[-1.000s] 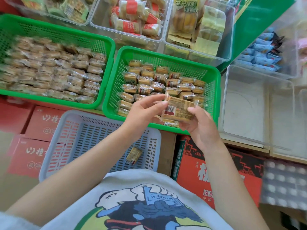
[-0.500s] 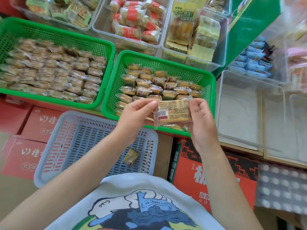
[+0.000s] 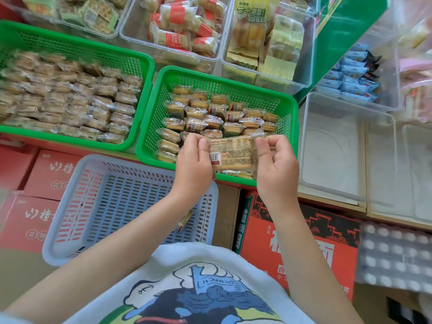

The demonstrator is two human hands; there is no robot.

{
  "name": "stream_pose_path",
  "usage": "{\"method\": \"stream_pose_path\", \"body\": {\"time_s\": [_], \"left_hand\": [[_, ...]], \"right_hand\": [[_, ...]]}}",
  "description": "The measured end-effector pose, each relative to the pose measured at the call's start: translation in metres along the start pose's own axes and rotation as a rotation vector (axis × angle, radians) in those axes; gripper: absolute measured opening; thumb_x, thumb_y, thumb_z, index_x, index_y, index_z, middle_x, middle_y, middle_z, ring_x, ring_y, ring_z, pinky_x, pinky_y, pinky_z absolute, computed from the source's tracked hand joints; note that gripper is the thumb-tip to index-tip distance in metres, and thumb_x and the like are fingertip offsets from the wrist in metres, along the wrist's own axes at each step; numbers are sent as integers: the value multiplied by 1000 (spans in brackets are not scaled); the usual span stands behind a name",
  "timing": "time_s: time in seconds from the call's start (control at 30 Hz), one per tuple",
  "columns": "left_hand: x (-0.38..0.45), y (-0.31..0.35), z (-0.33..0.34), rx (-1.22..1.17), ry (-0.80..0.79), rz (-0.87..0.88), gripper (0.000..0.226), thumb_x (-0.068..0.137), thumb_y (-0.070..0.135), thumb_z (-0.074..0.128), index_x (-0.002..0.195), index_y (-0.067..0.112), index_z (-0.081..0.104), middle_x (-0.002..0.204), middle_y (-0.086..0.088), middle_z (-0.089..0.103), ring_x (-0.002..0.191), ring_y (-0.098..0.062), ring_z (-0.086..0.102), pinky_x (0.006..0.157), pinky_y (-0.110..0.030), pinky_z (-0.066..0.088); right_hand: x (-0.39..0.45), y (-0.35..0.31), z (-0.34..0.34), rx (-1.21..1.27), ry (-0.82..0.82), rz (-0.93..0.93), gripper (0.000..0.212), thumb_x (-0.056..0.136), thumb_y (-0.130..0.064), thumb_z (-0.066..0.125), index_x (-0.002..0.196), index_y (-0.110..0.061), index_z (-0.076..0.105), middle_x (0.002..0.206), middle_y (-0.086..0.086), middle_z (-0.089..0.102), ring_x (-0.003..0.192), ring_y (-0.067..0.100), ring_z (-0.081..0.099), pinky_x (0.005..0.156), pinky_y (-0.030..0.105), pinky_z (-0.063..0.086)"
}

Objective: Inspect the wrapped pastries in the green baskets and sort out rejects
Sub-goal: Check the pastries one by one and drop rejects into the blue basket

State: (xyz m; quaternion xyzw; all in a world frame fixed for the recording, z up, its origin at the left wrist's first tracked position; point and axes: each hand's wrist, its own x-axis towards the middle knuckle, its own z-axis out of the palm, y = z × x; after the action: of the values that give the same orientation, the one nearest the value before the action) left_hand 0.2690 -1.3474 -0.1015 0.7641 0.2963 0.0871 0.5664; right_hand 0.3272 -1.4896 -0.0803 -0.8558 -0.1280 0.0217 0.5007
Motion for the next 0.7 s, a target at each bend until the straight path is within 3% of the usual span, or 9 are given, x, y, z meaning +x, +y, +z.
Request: {"method": "stream_pose_path", "body": {"time_s": [0.07,0.17,0.3,0.53,0.7], "left_hand": [[0,0,1,-27,-7,-31,26,109,22,35,86,20,46,78,-16,55,53,-19,56,47,-40,48],[4,5,1,-283,-82,-208,28,110,22,38,94,2,52,67,-13,50,43,-12,44,41,-27,37],[11,20,-7,-600,-272,-272,23,109,20,40,91,9,49,53,-2,43,42,-14,45,50,-24,42],[24,19,-5,-492,-489,-245,5,103,17,54,99,14,54,73,-1,63,65,-20,64,58,-27,54],[34,5,0,-496,-521,-267,8,102,6,52,95,7,57,75,-5,69,64,-20,67,63,-27,57]], "right_hand": [[1,-6,0,224,-15,188,22,101,-39,52,89,-21,55,75,25,61,60,39,59,45,43,46],[6,-6,0,574,0,444,19,104,-25,50,94,-11,55,72,20,49,44,15,40,38,23,29],[14,6,-2,834,-5,591,17,103,-23,50,97,-8,55,59,4,51,37,7,30,34,19,23],[34,14,-6,885,54,576,21,105,-24,45,88,-12,52,47,-7,42,36,6,26,35,20,20],[48,27,-2,799,46,601,23,106,-25,44,88,-14,51,50,-7,43,39,8,28,36,20,23]]}}
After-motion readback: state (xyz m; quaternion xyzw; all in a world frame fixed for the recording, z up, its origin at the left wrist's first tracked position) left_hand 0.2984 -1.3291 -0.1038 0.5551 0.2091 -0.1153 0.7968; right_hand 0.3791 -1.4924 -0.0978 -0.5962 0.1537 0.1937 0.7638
